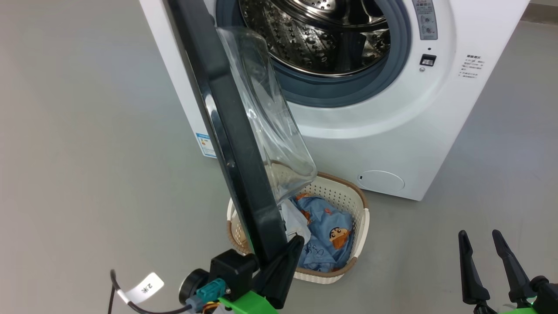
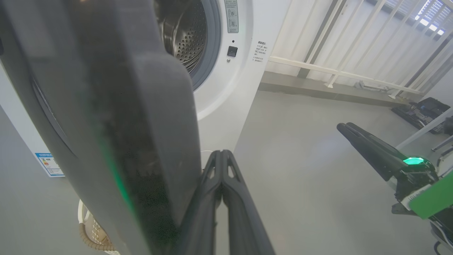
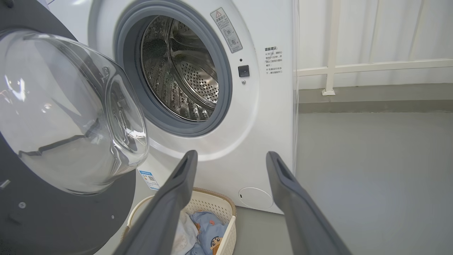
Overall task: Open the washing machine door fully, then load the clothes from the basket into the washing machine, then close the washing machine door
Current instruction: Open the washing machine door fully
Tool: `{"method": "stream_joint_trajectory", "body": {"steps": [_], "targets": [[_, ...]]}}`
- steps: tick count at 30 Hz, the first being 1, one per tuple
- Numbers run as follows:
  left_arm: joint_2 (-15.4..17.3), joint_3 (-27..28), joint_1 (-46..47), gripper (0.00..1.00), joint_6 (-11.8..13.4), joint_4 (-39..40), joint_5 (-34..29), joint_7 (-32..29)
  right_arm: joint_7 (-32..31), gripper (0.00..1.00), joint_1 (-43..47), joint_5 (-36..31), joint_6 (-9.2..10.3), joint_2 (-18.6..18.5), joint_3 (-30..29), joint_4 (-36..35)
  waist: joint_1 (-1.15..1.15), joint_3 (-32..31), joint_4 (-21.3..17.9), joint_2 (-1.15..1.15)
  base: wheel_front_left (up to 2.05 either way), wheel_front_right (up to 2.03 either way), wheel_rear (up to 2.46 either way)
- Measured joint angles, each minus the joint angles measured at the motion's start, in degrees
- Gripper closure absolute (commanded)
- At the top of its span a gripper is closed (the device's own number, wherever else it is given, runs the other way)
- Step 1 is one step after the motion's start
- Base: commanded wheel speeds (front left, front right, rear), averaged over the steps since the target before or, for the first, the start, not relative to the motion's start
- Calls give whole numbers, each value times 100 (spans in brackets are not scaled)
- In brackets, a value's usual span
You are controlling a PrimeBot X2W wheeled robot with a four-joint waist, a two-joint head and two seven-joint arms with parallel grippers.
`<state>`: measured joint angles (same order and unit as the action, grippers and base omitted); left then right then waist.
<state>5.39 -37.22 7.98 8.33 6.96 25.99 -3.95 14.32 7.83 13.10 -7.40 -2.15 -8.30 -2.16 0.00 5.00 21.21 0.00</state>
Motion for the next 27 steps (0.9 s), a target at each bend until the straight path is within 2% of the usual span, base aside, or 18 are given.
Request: {"method": "stream_joint_trajectory", "body": {"steps": [27], "targets": [[19,-90,22,100,25,-24,0,76,0,0,-5,0,0,-1,5,2,0,102,503,0,0,0,0]]}}
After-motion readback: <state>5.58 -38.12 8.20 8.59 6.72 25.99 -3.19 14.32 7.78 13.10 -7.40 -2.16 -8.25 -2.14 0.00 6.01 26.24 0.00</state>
